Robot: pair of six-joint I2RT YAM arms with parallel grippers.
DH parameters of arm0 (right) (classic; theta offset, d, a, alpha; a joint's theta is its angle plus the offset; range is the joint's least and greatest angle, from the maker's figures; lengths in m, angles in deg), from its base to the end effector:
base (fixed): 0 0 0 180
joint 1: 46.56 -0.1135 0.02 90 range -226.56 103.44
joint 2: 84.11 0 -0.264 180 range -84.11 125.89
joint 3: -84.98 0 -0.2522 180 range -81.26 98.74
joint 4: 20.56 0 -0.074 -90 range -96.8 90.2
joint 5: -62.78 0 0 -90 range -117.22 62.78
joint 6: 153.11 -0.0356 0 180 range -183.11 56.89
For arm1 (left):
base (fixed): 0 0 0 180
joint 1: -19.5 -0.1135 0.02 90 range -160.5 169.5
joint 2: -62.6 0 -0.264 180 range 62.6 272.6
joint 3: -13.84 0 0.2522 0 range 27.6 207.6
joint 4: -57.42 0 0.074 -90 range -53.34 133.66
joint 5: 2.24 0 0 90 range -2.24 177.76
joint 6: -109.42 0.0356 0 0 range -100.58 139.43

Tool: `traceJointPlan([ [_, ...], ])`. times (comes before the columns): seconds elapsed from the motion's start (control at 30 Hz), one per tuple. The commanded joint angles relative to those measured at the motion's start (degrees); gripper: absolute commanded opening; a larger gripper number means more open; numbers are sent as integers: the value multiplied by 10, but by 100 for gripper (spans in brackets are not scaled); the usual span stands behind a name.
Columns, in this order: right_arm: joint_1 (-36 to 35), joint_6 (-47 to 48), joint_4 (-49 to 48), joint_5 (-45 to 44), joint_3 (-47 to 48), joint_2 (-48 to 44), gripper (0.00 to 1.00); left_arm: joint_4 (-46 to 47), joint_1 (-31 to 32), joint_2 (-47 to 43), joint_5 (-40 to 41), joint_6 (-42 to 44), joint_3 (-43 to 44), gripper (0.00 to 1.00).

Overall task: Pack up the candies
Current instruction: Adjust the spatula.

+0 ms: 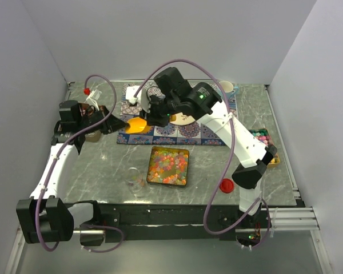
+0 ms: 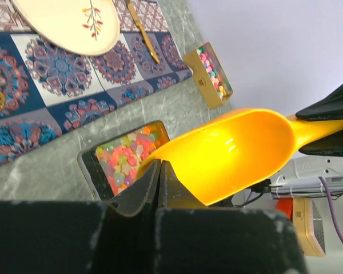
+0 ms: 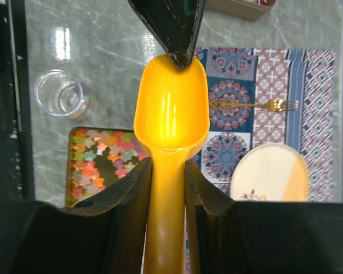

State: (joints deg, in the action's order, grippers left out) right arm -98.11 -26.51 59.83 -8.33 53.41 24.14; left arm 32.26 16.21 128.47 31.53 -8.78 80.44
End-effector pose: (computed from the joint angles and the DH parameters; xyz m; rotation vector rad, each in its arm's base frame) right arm 0.2258 0.3029 0.4574 -1.7062 1.5100 0.5118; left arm 0.2509 -0.0152 0.3189 0.1133 1.9984 -1.2503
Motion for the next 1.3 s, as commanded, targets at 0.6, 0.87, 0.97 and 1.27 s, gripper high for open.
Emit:
traceJointPlan([
  [0.6, 367, -108, -83, 65, -456, -350, 0, 157, 24, 168, 85, -102, 175, 69],
  [0.87, 362, -117, -90, 165, -320, -285, 0, 318, 93, 290, -57, -324, 155, 95],
  [0.97, 328, -90, -93, 174, -285, -259, 0, 497, 113, 321, -86, -479, 125, 99],
  [1.27, 272, -32, -99, 193, -273, -208, 0, 531, 141, 348, -114, -494, 143, 92],
])
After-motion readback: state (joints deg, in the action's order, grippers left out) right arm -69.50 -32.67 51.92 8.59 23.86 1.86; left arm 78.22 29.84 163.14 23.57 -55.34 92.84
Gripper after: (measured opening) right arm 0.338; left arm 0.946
